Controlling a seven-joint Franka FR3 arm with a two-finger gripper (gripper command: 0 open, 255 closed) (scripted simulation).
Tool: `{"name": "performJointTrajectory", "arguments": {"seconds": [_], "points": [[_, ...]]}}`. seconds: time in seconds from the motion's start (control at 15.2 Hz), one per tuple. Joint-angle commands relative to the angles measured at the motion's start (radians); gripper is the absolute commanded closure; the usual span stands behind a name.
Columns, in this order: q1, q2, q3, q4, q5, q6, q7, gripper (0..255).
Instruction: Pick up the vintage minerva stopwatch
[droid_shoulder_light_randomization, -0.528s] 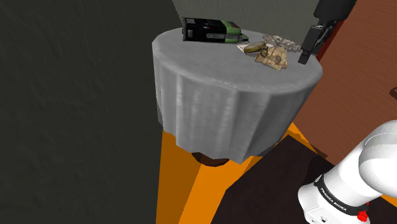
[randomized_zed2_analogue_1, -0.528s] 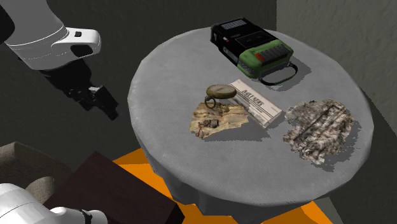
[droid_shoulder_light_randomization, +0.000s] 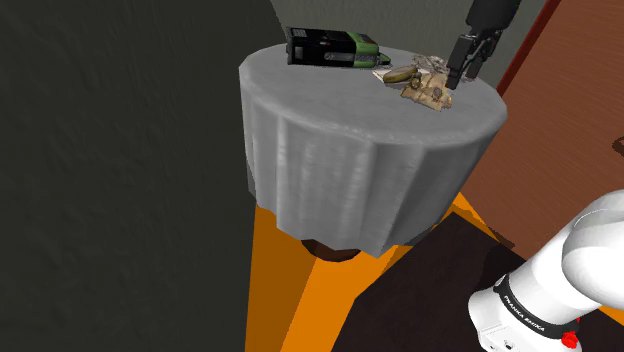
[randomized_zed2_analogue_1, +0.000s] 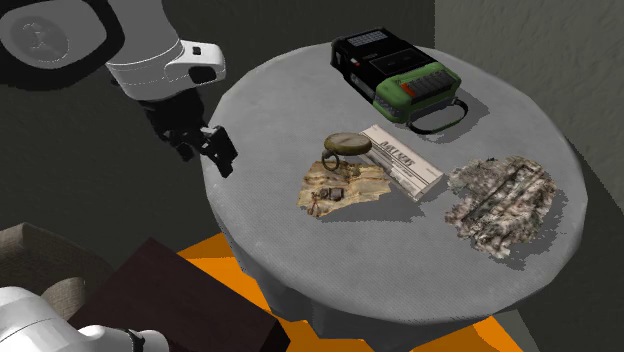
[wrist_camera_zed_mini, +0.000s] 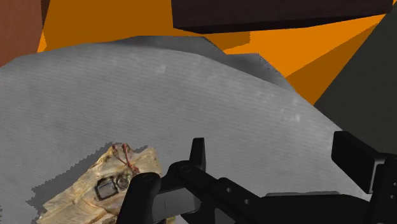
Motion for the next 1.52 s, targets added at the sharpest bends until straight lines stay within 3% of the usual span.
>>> {"name": "performJointTrajectory", "arguments": {"seconds": [0.0,0.53,1.12,1.45], "points": [[-0.008,0.072,-0.025,0.047,0.001,0.028,-0.012,0],[-0.036,0.361,-0.122,0.268,0.047,0.104,-0.074,0],[-0.097,0.720,-0.206,0.625,0.175,0.093,-0.162,0],[-0.100,0.730,-0.206,0.582,0.180,0.146,-0.165,0]]}}
